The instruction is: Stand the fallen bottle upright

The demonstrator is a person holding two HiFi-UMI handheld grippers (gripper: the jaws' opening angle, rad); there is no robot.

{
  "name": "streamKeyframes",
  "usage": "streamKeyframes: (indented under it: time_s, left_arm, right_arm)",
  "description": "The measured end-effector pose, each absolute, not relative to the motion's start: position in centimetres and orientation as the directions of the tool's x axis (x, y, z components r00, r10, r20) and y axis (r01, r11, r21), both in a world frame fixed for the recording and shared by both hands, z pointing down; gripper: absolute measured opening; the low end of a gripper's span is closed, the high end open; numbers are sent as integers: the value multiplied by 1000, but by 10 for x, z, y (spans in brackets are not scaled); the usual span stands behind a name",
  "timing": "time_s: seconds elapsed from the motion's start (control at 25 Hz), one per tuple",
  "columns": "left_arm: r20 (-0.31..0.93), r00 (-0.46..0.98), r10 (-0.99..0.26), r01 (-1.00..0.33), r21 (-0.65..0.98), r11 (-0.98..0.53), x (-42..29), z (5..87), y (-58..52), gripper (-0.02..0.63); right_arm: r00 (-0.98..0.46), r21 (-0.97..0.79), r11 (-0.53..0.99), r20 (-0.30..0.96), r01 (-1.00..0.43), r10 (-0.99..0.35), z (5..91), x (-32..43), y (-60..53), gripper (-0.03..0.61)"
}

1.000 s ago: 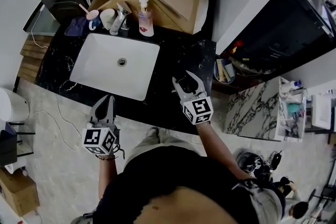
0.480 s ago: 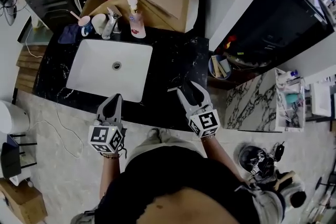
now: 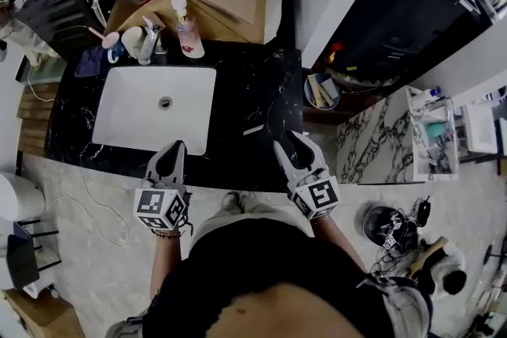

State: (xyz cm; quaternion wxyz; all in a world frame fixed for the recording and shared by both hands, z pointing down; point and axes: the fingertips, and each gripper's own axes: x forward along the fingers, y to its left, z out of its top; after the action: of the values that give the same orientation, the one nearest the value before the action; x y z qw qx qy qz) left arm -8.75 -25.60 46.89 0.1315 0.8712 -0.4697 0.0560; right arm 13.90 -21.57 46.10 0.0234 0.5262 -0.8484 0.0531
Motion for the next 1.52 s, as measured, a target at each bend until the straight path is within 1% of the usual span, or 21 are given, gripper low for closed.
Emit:
streamKeyframes:
  time_s: [0.08, 0.16, 0.36, 0.52, 0.76, 0.96, 1.12, 1.28, 1.52]
  left_arm:
    - [223, 556, -800, -831, 175, -529, -87, 469, -257, 6]
    - [220, 560, -799, -828, 171, -534, -85, 467, -258, 6]
    - [213, 567, -795, -823, 160, -544, -85, 463, -259, 5]
    - [216, 563, -797, -826, 160, -540, -90, 464, -259, 5]
    - [226, 556, -800, -831, 164, -532, -96, 467, -258, 5]
    - [226, 553, -802, -833, 165, -528, -97, 467, -258, 5]
    - [221, 547, -808, -837, 165, -521, -100, 466, -259, 5]
    - [222, 549, -806, -836, 164, -524, -100, 466, -259, 6]
    - [223, 548, -806, -836, 162, -524, -100, 467, -260, 5]
  right_arm:
    - [-434, -57, 432, 40, -900, -900, 452, 141, -216, 122]
    - [-422, -57, 421, 16, -905, -906, 449, 145, -216, 94]
    - [-396, -53, 394, 20, -918, -918, 449, 150, -215, 27]
    - [-387, -58, 384, 46, -922, -921, 453, 150, -214, 6]
    - [-380, -62, 376, 70, -924, -922, 455, 147, -215, 5]
    - [-373, -71, 367, 138, -928, -918, 465, 148, -213, 5]
    - [-369, -68, 363, 125, -929, -921, 468, 150, -213, 5]
    - [-365, -63, 360, 148, -931, -919, 469, 151, -213, 5]
    - [-363, -65, 358, 142, -932, -921, 472, 150, -214, 5]
